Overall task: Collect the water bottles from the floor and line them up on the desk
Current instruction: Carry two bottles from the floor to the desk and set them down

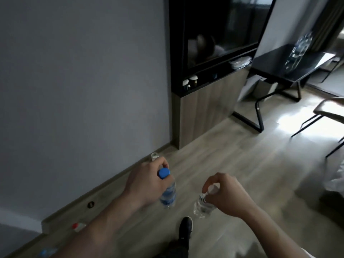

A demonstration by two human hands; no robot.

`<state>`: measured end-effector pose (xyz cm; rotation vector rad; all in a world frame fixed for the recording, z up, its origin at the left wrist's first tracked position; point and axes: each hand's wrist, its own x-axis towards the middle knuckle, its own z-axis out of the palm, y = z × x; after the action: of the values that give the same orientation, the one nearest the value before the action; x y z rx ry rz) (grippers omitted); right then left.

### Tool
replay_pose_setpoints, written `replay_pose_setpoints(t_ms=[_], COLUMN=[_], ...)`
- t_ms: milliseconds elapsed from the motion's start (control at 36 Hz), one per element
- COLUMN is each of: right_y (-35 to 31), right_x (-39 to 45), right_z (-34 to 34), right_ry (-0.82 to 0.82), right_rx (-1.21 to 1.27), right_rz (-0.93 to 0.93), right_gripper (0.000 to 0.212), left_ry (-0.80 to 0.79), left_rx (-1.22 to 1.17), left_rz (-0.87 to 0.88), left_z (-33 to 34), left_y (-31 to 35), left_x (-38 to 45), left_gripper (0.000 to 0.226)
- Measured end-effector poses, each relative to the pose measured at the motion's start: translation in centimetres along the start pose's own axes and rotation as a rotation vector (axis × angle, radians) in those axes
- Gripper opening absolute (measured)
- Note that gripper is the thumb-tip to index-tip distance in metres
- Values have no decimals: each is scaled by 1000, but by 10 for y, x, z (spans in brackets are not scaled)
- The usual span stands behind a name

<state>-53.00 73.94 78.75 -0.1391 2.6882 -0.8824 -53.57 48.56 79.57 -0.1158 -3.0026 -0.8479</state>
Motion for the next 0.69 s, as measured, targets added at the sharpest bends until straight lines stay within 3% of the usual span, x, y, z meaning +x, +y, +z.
replay_pose_setpoints(t_ms=[306, 694], right_y=[71, 153], right_x=[79, 166], right_z=[-97, -227], right_ry=[103, 306], right_rx=[28, 73], right_rz=[98, 198], right_gripper=[24, 19], left_ry=[-96, -203], left_rx=[-70, -188], left_rz=[108, 260], left_z=[61, 117], left_y=[81, 198], left_x=[143, 322], left_gripper=[24, 23])
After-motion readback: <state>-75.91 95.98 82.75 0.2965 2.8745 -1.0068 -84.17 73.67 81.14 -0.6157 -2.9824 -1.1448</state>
